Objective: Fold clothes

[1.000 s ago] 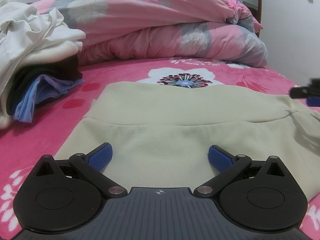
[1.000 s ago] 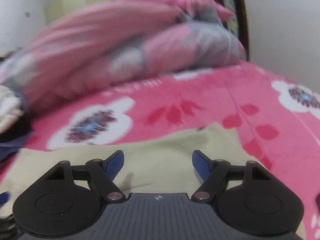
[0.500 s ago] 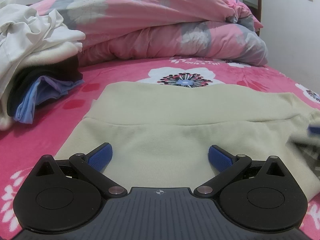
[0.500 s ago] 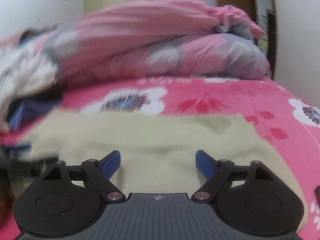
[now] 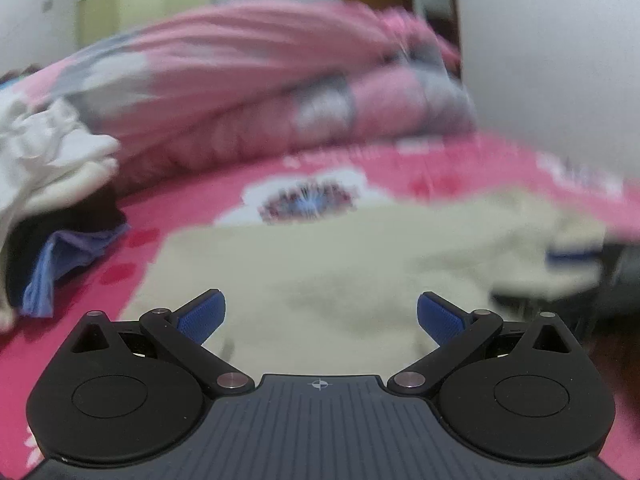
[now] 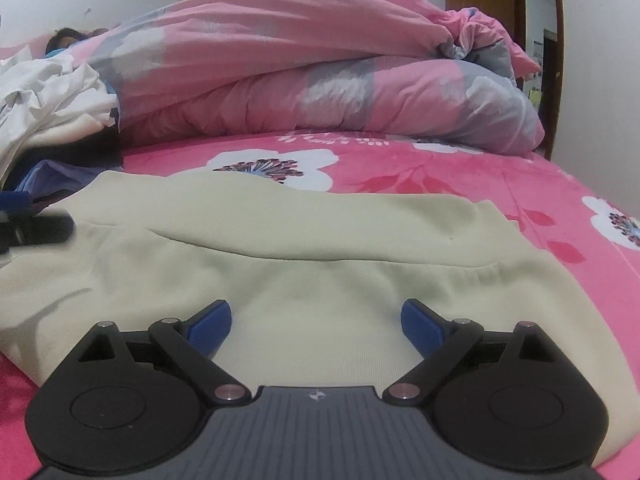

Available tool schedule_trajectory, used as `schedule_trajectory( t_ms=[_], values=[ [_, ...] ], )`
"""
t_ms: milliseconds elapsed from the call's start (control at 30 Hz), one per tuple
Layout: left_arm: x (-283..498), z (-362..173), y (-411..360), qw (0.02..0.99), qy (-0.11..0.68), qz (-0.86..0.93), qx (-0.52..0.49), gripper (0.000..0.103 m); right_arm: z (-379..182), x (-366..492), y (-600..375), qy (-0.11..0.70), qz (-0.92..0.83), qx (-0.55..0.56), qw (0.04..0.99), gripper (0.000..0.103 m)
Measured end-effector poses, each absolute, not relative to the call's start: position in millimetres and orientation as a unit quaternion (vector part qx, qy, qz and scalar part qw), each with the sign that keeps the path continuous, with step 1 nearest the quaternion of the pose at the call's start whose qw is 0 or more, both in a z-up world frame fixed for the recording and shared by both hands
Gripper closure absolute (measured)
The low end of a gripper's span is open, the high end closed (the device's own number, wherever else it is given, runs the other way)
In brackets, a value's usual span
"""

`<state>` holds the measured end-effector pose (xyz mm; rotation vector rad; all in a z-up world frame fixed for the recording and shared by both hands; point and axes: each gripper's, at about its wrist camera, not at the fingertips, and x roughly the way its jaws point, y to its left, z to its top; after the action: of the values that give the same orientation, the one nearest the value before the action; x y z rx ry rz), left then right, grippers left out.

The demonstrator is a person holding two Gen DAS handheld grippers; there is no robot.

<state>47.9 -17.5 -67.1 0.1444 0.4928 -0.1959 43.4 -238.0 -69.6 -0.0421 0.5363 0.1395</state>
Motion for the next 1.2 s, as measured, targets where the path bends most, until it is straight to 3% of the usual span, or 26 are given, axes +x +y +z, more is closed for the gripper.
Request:
schedule_trajectory(
  t_ms=[333, 967, 1200],
  values=[
    [52.1, -74.2, -6.6, 0.950, 0.283, -0.107, 0.073, 0.000, -68.5, 42.2, -239.6, 0.262, 0.070, -0.017, 0.962, 0.008],
    [10.5, -55.6, 98.9, 0.954, 0.290, -0.078, 0.025, 0.000, -68.9, 41.6, -240.9, 0.259, 0.075, -0.010, 0.963, 0.008],
    [5.9, -61.6, 152.7, 0.951, 0.309, 0.015, 0.009, 0.000, -69.0, 41.3, -241.7, 0.259, 0.076, -0.009, 0.963, 0.008]
  ],
)
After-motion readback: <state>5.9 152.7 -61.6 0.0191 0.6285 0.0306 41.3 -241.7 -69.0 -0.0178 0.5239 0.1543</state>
